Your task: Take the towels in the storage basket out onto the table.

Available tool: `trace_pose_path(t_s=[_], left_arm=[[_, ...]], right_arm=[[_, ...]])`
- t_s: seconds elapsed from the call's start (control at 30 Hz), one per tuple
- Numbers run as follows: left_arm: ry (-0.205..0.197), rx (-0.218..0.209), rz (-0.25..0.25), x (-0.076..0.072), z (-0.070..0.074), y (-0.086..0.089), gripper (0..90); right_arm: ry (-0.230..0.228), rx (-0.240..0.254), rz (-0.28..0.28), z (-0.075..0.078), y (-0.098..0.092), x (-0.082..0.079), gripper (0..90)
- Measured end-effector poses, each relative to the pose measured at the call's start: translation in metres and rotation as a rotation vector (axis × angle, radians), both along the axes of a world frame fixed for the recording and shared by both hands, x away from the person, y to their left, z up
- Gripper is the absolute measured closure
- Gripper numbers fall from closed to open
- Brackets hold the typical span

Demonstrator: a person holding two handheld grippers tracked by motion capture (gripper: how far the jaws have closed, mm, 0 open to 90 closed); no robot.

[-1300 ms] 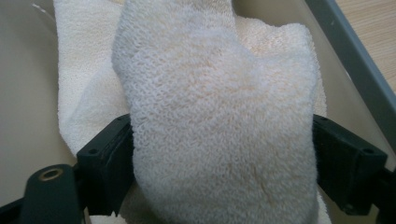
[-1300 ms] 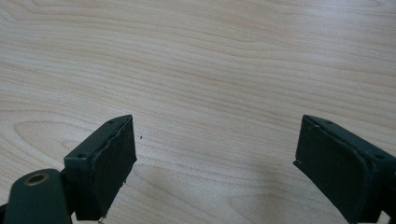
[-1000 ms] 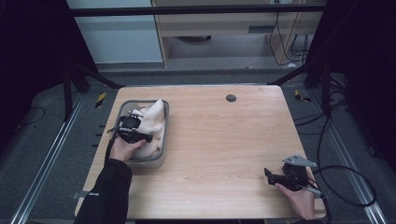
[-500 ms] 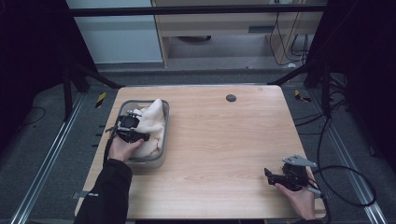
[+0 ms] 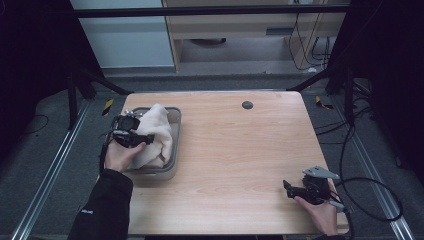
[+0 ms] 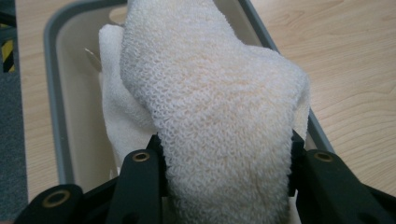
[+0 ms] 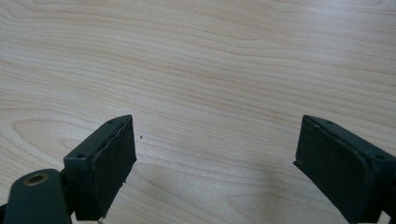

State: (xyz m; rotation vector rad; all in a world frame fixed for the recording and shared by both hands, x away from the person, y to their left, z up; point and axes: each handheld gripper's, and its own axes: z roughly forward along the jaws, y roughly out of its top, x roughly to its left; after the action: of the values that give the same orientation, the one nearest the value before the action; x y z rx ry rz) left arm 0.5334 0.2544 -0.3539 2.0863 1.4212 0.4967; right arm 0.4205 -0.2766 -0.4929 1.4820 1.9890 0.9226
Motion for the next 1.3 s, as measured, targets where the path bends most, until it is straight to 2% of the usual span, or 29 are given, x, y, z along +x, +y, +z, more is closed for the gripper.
trace_pose_path(t_s=[0.23,0.27,0.43,1.3], left_arm=[[-0.058,-0.030,-0.006,-0.008,0.024,0.008,56.1],[-0.058,-0.030,-0.006,-0.008,0.024,0.008,56.1],[-0.089,-0.029,-0.012,-0.015,0.042,0.011,56.0],[-0.175,-0.057,-0.028,-0.036,0.093,0.017,55.9]], right_arm=[[0.003,0.003,-0.002,0.000,0.000,0.000,11.9],[0.004,0.003,-0.002,0.000,0.000,0.000,11.9],[0.002,0.002,0.000,0.000,0.000,0.000,11.9],[0.002,0.004,0.001,0.000,-0.001,0.000,11.6]])
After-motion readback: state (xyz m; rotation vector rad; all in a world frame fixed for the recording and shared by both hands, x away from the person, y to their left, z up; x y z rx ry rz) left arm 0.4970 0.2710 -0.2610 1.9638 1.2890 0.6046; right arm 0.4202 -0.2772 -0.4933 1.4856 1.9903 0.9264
